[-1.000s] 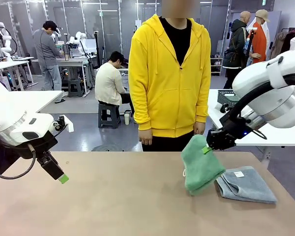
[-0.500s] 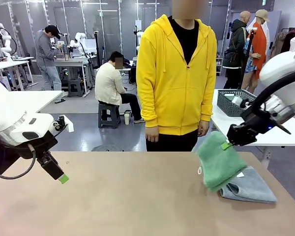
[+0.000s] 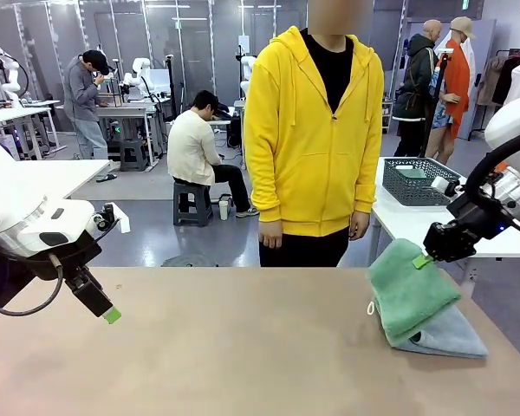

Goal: Fold the towels and place them in the basket.
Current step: Stack the folded Towel with hook on the right side of the table.

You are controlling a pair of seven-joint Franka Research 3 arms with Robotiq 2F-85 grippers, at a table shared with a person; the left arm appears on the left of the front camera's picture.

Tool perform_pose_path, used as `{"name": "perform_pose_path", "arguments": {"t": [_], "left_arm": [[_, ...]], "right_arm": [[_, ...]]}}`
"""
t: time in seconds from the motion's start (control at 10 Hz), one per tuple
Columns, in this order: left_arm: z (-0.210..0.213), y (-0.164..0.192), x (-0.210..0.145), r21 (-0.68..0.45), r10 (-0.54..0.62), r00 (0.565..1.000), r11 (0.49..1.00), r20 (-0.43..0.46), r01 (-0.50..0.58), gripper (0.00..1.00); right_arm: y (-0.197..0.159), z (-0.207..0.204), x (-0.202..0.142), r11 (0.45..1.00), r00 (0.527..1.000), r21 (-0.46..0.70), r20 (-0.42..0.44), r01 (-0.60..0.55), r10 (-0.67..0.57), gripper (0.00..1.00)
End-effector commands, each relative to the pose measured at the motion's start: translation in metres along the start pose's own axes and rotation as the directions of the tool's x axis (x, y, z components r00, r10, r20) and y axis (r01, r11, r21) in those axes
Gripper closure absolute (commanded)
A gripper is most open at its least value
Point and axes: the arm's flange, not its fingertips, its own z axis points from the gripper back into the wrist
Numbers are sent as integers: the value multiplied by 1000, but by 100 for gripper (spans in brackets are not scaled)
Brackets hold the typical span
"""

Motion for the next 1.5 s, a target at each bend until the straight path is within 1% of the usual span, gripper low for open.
{"name": "perform_pose_path", "arguments": {"t": [0.0, 0.2, 0.4, 0.5, 0.7, 0.8, 0.9, 1.0, 1.1, 1.2, 1.3, 1.4], "left_arm": [[-1, -3, 1, 21, 7, 1000, 1000, -8, -7, 0], [-1, -3, 1, 21, 7, 1000, 1000, -8, -7, 0], [-1, -3, 1, 21, 7, 1000, 1000, -8, -7, 0], [-1, -3, 1, 21, 7, 1000, 1000, -8, -7, 0], [-1, -3, 1, 21, 7, 1000, 1000, -8, -7, 0], [-1, -3, 1, 21, 7, 1000, 1000, -8, -7, 0], [-1, -3, 1, 21, 7, 1000, 1000, -8, -7, 0], [-1, -3, 1, 21, 7, 1000, 1000, -8, -7, 0], [-1, -3, 1, 21, 7, 1000, 1000, -8, -7, 0], [-1, -3, 1, 21, 7, 1000, 1000, -8, -7, 0], [-1, -3, 1, 21, 7, 1000, 1000, -8, -7, 0], [-1, -3, 1, 21, 7, 1000, 1000, -8, -7, 0]], "right_arm": [[-18, -2, 11, 998, 999, -40, -17, -41, 40, 94], [-31, -7, 17, 992, 1000, -129, -18, -14, 12, 94], [-39, -17, 22, 966, 999, -257, -14, 31, -36, 94], [-41, -23, 23, 954, 999, -299, -17, 37, -44, 94], [-49, -34, 20, 934, 995, -351, -57, 62, -87, 94], [-51, -39, 18, 928, 992, -365, -72, 71, -104, 80], [-54, -43, 15, 920, 989, -384, -86, 82, -124, 70], [-56, -47, 12, 908, 985, -409, -102, 89, -142, 52], [-57, -47, 9, 907, 981, -410, -111, 99, -157, 62], [-56, -45, 7, 896, 979, -431, -116, 105, -170, 25], [-53, -42, 4, 892, 978, -439, -110, 111, -176, 35], [-50, -39, 2, 883, 977, -455, -111, 111, -180, 0]]}}
